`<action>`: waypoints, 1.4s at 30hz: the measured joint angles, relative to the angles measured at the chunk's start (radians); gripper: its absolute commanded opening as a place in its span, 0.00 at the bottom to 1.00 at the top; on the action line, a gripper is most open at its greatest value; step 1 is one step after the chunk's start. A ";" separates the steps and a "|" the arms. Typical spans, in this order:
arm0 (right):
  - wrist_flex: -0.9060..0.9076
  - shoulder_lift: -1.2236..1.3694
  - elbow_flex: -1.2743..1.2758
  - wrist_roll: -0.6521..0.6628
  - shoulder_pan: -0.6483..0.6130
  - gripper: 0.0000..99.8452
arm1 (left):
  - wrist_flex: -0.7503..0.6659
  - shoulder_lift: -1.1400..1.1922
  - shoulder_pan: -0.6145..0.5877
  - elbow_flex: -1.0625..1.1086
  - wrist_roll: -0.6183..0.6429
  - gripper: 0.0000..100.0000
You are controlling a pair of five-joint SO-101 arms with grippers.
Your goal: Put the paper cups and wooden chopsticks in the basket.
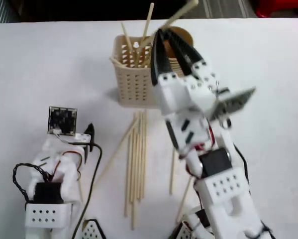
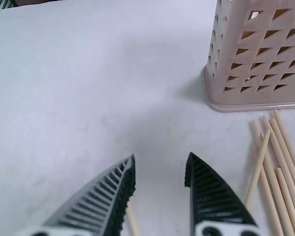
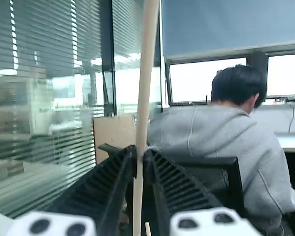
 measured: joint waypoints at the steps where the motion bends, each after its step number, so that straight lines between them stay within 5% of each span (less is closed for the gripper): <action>1: -0.003 0.043 -0.015 0.000 0.000 0.02 | 0.000 0.000 0.000 0.000 0.000 0.18; 10: -0.008 0.296 -0.032 0.000 0.002 0.19 | 0.000 0.000 0.000 0.000 0.000 0.18; 17: 0.199 0.172 -0.035 0.000 0.002 0.02 | 0.000 0.000 0.000 0.000 0.000 0.18; 25: 0.686 -0.141 0.069 0.000 -0.008 0.06 | 0.000 0.000 0.000 0.000 0.000 0.18; 31: 0.718 -0.264 0.301 0.000 0.071 0.06 | 0.008 0.000 0.000 -0.009 0.000 0.23; 42: 0.710 -0.279 0.470 0.000 0.307 0.06 | 0.307 0.025 0.000 -0.331 -0.101 0.25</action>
